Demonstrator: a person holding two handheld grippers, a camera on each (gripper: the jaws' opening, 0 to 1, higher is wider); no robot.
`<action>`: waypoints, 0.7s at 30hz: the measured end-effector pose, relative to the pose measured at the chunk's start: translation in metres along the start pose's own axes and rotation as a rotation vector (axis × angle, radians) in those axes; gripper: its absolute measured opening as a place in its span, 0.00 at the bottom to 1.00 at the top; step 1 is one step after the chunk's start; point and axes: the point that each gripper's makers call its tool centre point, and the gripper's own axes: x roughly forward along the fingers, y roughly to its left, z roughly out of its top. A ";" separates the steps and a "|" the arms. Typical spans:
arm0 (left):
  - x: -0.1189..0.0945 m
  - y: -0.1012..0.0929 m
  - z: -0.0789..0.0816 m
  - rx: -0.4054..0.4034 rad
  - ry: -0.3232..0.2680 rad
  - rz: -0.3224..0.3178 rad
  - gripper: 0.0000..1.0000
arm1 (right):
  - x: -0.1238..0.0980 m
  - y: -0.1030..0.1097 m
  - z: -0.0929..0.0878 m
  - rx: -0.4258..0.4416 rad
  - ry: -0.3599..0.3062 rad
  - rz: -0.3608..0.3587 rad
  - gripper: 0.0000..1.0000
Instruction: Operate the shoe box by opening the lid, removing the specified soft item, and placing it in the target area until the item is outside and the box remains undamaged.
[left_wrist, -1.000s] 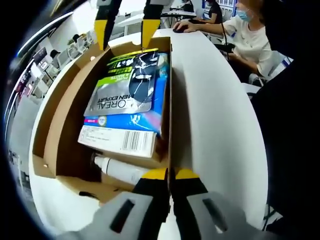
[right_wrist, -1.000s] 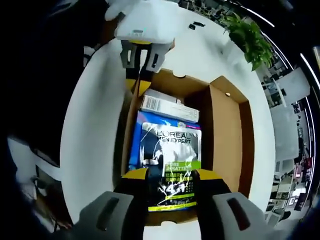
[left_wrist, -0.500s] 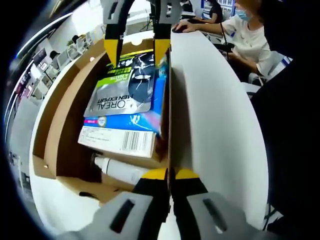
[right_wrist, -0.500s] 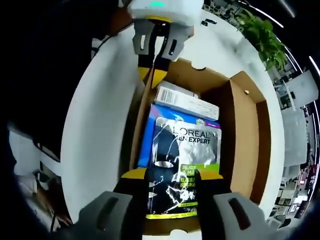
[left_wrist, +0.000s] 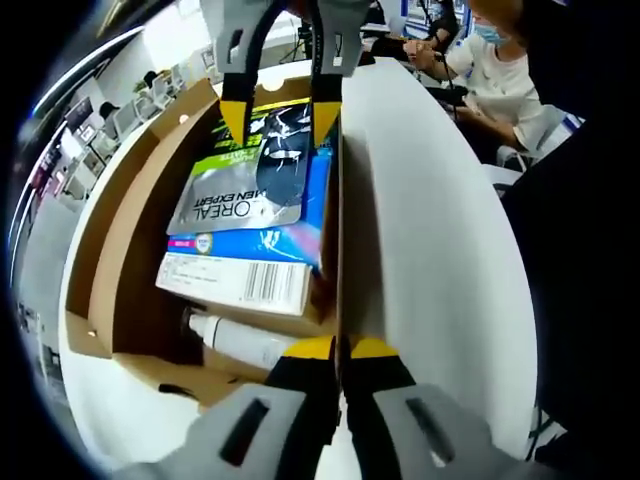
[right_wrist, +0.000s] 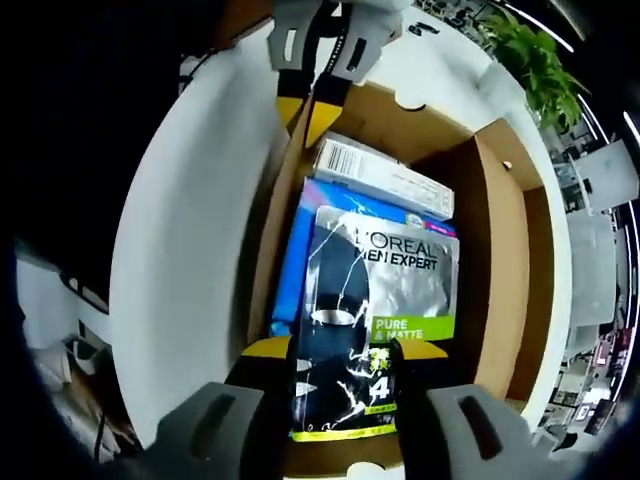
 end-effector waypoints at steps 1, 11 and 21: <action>0.000 0.000 0.000 0.000 0.000 0.000 0.02 | 0.000 -0.001 0.000 0.004 -0.001 -0.007 0.38; 0.000 0.000 0.000 0.003 0.000 0.002 0.02 | 0.003 -0.004 0.001 0.059 -0.021 -0.080 0.36; 0.000 -0.001 0.000 0.013 0.000 0.007 0.02 | 0.009 -0.010 0.004 0.068 -0.024 -0.141 0.38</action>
